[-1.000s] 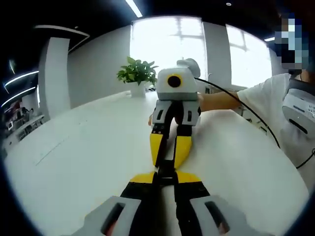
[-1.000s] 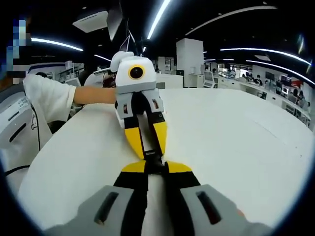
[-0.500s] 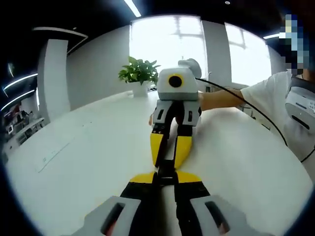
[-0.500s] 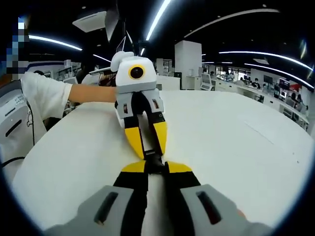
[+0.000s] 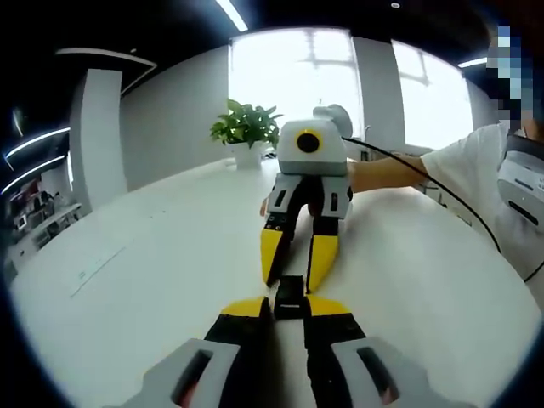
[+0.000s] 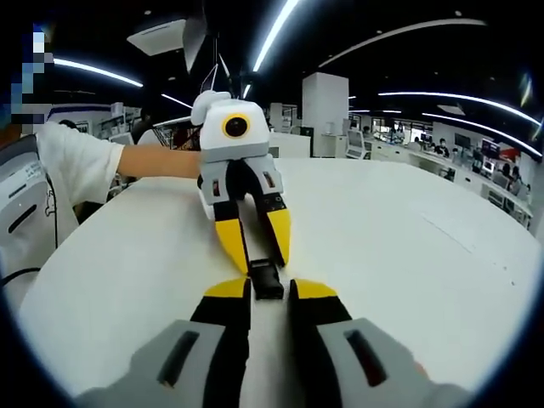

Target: Snap the two parts of the plastic buckle together until the buckle closes and remains connected.

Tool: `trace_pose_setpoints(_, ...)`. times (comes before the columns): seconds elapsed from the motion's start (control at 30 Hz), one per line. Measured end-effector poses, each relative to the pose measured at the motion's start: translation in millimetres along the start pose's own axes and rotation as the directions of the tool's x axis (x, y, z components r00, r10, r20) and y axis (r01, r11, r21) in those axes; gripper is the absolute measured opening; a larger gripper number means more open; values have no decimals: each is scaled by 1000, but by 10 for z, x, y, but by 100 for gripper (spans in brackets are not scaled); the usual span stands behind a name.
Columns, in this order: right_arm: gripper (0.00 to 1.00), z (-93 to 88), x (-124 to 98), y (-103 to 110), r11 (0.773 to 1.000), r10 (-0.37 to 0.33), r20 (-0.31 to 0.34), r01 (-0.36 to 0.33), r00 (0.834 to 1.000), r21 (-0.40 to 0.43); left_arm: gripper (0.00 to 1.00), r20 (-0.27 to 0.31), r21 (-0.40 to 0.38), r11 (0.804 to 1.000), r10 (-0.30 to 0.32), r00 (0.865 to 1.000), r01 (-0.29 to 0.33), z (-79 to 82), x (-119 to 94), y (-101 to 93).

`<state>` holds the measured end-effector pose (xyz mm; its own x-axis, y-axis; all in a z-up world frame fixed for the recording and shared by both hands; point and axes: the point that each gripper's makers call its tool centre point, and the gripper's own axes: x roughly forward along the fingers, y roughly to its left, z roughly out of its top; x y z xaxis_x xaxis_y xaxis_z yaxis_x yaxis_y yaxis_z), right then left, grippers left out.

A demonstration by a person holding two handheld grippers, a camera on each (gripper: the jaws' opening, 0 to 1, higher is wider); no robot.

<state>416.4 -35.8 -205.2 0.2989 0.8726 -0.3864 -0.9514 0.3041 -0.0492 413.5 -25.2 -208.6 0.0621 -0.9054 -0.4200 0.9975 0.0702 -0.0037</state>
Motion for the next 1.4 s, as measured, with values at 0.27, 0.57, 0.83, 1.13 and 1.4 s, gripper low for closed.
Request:
trace_pose_setpoints(0.27, 19, 1, -6, 7, 1000, 4, 0, -4, 1000, 2, 17, 3, -10, 1000, 10, 1000, -10, -9, -58, 3)
trace_pose_setpoints(0.57, 24, 86, -76, -13, 999, -25, 43, 24, 999, 32, 22, 61, -50, 998, 43, 997, -40, 77, -176, 14)
trace_pose_setpoints(0.83, 32, 189, -163, -53, 996, -78, 79, 74, 994, 53, 23, 129, -101, 992, 81, 988, -69, 225, -267, -28)
trace_pose_setpoints(1.13, 40, 340, -289, -53, 988, -146, 131, 139, 981, 65, 39, 157, -100, 980, 186, 970, -172, 280, -377, -22)
trace_pose_setpoints(1.4, 48, 463, -394, 28, 982, -183, 149, 175, 972, 66, 49, 209, -140, 960, 268, 940, -243, 395, -522, -10)
